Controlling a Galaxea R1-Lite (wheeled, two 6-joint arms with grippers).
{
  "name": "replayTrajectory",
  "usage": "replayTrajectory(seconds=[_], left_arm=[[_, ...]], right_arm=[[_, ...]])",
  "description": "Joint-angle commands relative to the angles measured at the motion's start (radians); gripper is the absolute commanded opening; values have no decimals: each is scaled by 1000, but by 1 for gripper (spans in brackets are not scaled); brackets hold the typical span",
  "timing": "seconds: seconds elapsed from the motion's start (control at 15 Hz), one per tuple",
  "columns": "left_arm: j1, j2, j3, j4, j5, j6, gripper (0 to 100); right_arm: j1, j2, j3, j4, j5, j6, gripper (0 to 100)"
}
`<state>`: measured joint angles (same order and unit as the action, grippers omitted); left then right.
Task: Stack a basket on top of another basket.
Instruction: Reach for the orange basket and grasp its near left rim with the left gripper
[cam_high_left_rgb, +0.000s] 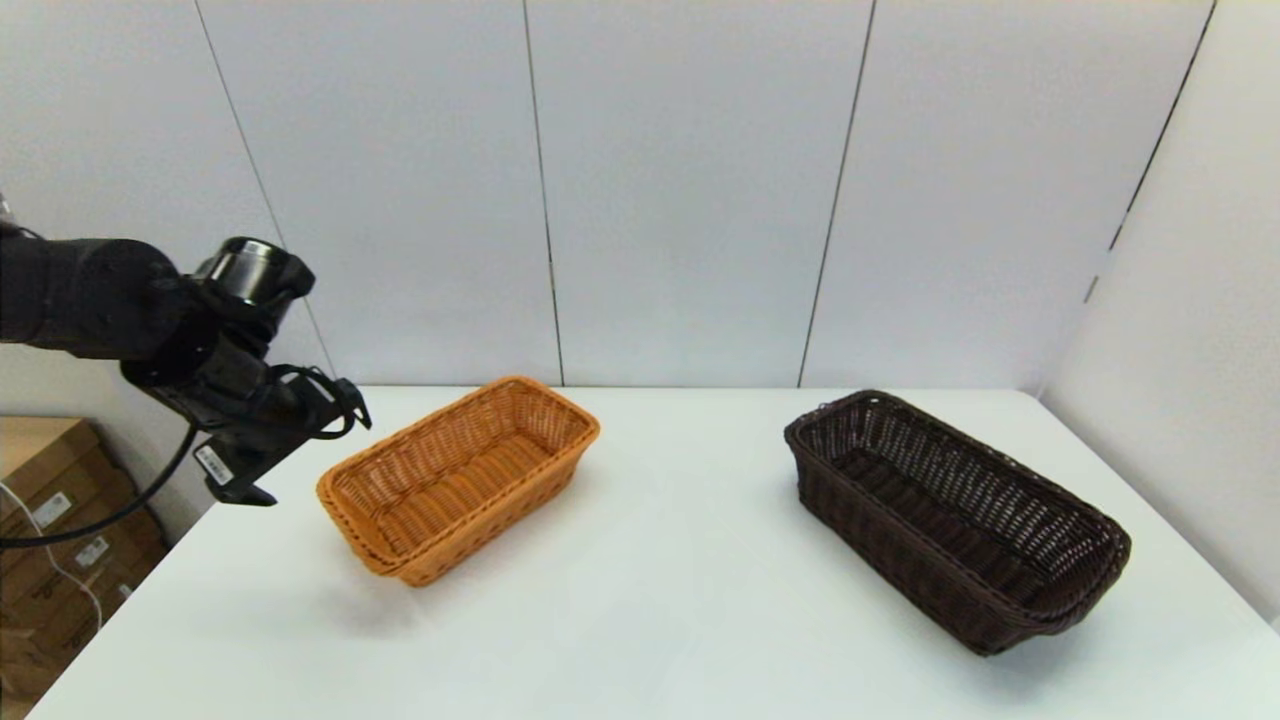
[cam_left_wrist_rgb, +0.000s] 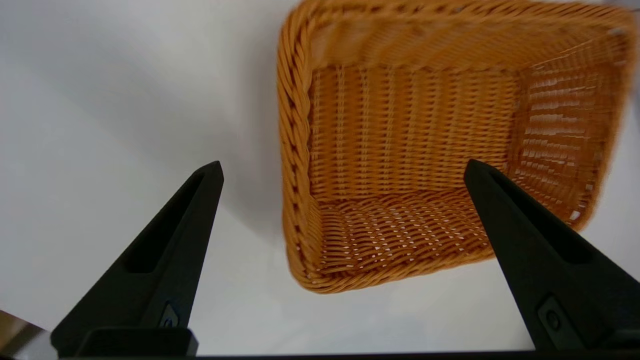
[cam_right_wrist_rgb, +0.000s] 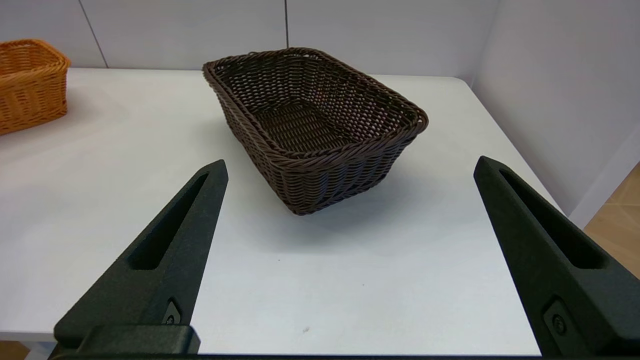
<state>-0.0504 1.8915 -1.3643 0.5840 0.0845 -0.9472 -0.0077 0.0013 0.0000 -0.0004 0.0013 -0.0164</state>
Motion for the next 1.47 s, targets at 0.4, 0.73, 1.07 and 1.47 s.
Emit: replayTrajectory(seconds=[0.4,0.73,1.07,1.47], left_arm=[[-25,255,-88,119,-57,-76,100],[-26,348,-99,119,-65,-70,100],[-26,347,-98,119,-80,-61,0],[-32,301,-79,117,-166,-59,0]], right_arm=[[0,0,0,7,-1,0,100],[0,0,0,8,-1,0,100],[0,0,0,8,-1,0,100],[0,0,-2,8,-1,-2,100]])
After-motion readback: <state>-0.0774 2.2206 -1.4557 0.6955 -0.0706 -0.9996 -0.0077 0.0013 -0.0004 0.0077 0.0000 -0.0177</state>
